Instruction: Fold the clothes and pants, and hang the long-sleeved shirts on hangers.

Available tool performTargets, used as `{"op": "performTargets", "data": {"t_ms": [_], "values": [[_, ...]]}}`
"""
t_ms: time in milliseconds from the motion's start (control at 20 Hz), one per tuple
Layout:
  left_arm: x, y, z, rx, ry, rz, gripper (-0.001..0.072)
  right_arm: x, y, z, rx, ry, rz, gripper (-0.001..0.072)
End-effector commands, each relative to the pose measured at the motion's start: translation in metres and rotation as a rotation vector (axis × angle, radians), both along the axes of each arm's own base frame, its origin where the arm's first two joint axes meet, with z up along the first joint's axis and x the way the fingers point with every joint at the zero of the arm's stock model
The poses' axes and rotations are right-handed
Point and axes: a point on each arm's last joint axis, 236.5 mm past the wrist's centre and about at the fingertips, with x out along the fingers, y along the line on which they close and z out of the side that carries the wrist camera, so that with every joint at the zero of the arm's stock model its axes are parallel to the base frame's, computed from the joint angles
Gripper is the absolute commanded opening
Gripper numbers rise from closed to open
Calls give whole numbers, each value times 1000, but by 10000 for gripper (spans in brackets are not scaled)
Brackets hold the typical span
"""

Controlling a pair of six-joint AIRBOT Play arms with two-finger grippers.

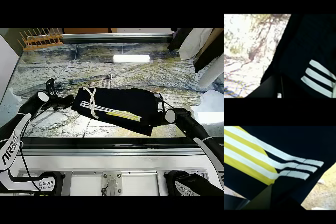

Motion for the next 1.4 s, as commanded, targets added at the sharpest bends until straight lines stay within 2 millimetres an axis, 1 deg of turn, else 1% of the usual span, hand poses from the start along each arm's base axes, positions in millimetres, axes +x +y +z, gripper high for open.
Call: {"op": "performTargets", "data": {"t_ms": [0, 50, 100, 150, 200, 250, 300, 350, 400, 450, 500, 550, 600, 650, 700, 750, 800, 850, 950, 1000, 1050, 1150, 1250, 1300, 1350], "values": [[0, 2, -6, 3, -6, 15, 9, -14, 13, -11, 65, 43, -39, 24], [3, 2, -2, 1, -13, 15, 95, -15, 21, -8, 111, 56, -63, 198], [7, 2, 4, 0, -25, 11, 345, -15, 32, -2, 167, 67, -85, 454], [13, 1, 14, -3, -40, 3, 464, -16, 40, 7, 209, 69, -83, 537], [19, 3, 28, 0, -63, -3, 460, -16, 45, 21, 230, 61, -62, 537], [25, 6, 46, -2, -91, -3, 460, -15, 43, 40, 241, 48, -48, 537], [29, 8, 63, -3, -115, -5, 460, -13, 37, 58, 248, 22, -44, 541], [30, 8, 77, -5, -136, -10, 460, -10, 24, 75, 251, -13, -52, 542], [26, 5, 90, -9, -148, -20, 459, -6, 1, 87, 243, -43, -101, 542], [19, 0, 97, -16, -140, -41, 458, -5, -29, 89, 213, -49, -165, 542], [11, -10, 101, -22, -127, -72, 457, -8, -57, 85, 194, -24, -235, 542], [3, -23, 103, -30, -109, -108, 309, -11, -85, 77, 190, 3, -302, 542], [-7, -38, 104, -39, -97, -141, 49, -13, -108, 65, 199, 28, -367, 542], [-13, -52, 103, -49, -99, -163, 8, -14, -126, 53, 227, 52, -432, 549], [-22, -71, 102, -71, -100, -188, 8, -13, -141, 39, 269, 71, -485, 620], [-31, -88, 100, -94, -89, -213, 8, -11, -149, 26, 324, 92, -524, 696], [-43, -106, 97, -110, -75, -248, 8, -8, -152, 15, 377, 112, -541, 697], [-52, -122, 94, -127, -66, -276, 8, -3, -150, 5, 436, 127, -541, 697], [-70, -152, 90, -146, -47, -337, 7, 9, -136, -14, 537, 147, -533, 694], [-77, -164, 90, -151, -44, -368, 8, 15, -127, -21, 579, 155, -529, 667], [-81, -175, 91, -152, -49, -394, 8, 22, -114, -27, 616, 156, -509, 592], [-86, -191, 93, -152, -67, -428, 8, 35, -88, -34, 668, 157, -476, 579], [-87, -200, 94, -153, -84, -441, 8, 42, -58, -46, 649, 172, -436, 579], [-88, -201, 94, -154, -82, -445, 8, 46, -44, -48, 640, 176, -404, 541], [-89, -201, 94, -160, -72, -433, 8, 52, -29, -46, 632, 171, -359, 485]]}}
